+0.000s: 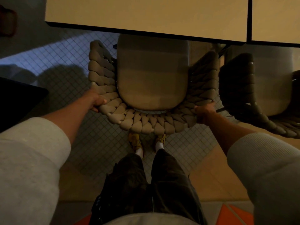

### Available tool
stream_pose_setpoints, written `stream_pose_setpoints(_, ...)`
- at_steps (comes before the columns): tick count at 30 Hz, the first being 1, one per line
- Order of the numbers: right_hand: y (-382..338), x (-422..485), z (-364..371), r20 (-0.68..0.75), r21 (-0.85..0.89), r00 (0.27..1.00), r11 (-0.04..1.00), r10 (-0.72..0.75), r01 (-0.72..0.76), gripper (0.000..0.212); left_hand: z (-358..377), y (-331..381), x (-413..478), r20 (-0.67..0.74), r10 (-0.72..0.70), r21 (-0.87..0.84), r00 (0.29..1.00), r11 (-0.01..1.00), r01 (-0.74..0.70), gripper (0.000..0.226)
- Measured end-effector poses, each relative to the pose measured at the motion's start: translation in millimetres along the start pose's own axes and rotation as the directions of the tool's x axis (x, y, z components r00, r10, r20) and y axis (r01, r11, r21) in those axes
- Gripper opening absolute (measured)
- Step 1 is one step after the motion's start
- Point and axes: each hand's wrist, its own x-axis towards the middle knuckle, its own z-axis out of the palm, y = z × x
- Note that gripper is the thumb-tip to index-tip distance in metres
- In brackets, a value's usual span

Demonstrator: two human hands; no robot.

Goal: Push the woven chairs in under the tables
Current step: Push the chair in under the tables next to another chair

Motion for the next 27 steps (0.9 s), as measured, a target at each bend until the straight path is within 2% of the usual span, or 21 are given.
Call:
stream_pose_setpoints(2,1.6,4.8,-3.9,0.091,-0.056,0.995,0.998,-0.027,0.032,0.069,0.3,-0.6,-1.2,0.013,-0.009,-0.006,1.0,1.0,0.009,0.036)
stream_pose_setpoints(4,2.0,5.0,-4.8,0.097,-0.066,0.995,0.997,-0.034,0.04,0.068,-0.2,-3.0,-0.6,0.019,-0.012,-0.02,1.0,1.0,0.012,0.035)
stream_pose_setpoints(8,0.1,-7.5,0.8,-0.036,0.01,0.999,1.0,0.005,-0.005,0.083,1.6,-3.0,-0.8,0.022,-0.017,-0.011,1.0,1.0,0.017,0.037)
stream_pose_setpoints(11,0.6,-10.4,1.6,-0.06,0.029,0.998,1.0,0.007,-0.005,0.086,5.8,1.4,-5.9,0.022,-0.022,0.019,1.0,1.0,0.022,0.035)
stream_pose_setpoints(17,-4.8,-16.6,1.6,-0.043,0.025,0.999,0.999,0.031,-0.03,0.092,2.0,1.0,-4.1,-0.02,-0.03,0.042,0.999,0.999,0.031,0.045)
stream_pose_setpoints(21,-3.5,-13.5,1.2,-0.012,-0.009,1.0,1.0,0.001,-0.001,0.085,0.4,-8.5,9.5,-0.027,-0.012,-0.01,1.0,1.0,0.012,0.06)
stream_pose_setpoints(24,-4.0,-17.9,1.0,-0.043,0.009,0.999,1.0,0.026,-0.026,0.093,-2.4,-9.3,6.6,-0.048,-0.016,-0.04,0.999,0.999,0.014,0.068)
stream_pose_setpoints(27,-2.1,-21.0,-1.1,-0.049,-0.014,0.999,1.0,0.02,-0.021,0.089,-3.7,-9.4,-1.6,-0.101,0.015,-0.003,0.995,1.0,-0.015,0.072)
